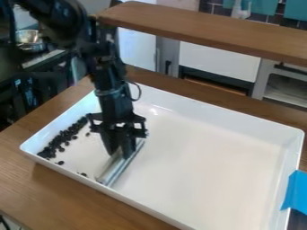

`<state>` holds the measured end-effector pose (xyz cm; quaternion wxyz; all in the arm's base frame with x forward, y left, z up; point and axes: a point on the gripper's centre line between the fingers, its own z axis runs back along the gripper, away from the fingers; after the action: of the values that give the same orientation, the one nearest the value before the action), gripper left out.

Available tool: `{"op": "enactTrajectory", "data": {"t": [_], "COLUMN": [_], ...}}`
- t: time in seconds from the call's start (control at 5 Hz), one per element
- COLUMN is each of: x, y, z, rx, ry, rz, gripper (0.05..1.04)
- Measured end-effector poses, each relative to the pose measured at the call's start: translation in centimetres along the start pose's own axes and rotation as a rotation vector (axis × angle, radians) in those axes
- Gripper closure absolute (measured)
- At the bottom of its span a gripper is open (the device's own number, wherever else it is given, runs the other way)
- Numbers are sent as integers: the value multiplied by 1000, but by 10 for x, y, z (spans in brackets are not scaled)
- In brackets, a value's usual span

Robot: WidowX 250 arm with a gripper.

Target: Sweep into pile

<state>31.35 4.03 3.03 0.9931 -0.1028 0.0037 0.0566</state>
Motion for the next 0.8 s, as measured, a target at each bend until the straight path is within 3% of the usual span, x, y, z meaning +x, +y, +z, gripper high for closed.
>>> {"op": "enactTrajectory", "data": {"t": [0.4,0.6,0.8], "x": [3,6,7], "y": [61,81,89], "z": [12,16,16], "rx": [57,111,134], "ry": [-18,-55,-63], "rz": [-43,-76,-93], "gripper": [745,745,745]}}
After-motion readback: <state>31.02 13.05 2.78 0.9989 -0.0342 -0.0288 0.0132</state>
